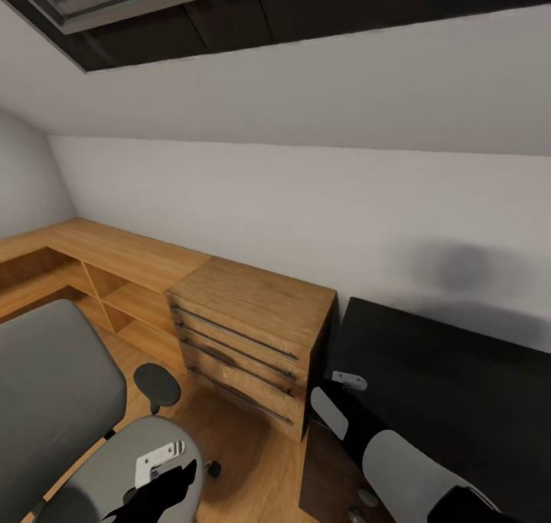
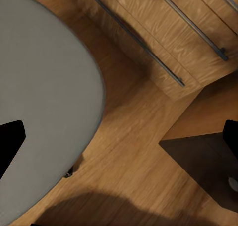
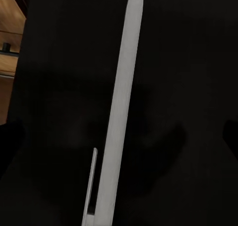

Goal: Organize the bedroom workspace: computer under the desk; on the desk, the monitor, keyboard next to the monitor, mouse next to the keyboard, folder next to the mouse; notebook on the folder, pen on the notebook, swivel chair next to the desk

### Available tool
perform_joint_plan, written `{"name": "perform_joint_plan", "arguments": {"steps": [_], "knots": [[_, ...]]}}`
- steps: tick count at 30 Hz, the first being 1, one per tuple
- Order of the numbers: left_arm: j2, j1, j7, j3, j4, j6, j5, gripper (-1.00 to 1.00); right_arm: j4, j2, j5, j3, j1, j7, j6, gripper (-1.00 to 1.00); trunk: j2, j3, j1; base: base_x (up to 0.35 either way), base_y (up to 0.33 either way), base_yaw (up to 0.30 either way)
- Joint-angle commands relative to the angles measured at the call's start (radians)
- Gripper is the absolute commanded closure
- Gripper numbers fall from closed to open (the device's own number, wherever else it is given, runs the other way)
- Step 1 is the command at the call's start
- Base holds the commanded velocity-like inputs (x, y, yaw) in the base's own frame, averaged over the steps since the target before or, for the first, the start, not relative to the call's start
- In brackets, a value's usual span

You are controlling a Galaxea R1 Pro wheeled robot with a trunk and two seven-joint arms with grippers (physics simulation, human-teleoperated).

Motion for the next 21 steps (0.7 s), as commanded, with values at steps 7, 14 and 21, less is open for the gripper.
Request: {"name": "perform_joint_plan", "arguments": {"steps": [7, 14, 21], "knots": [[0.0, 0.0, 0.009, 0.0, -0.002, 0.002, 0.01, -1.0, -0.001, -0.001, -0.005, 0.007, -0.001, -0.007, 0.007, -1.0, -0.022, -0.01, 0.012, 0.0, 0.0, 0.0], [0.0, 0.0, 0.009, 0.0, -0.002, 0.003, 0.011, -1.0, -0.004, -0.001, -0.005, 0.01, -0.001, -0.007, 0.006, -1.0, -0.022, -0.01, 0.012, 0.0, 0.0, 0.0], [-0.001, 0.0, 0.009, -0.001, -0.002, 0.003, 0.012, -1.0, -0.005, -0.003, -0.005, 0.01, -0.001, -0.007, 0.007, -1.0, -0.029, -0.013, 0.015, 0.0, 0.0, 0.0]]}}
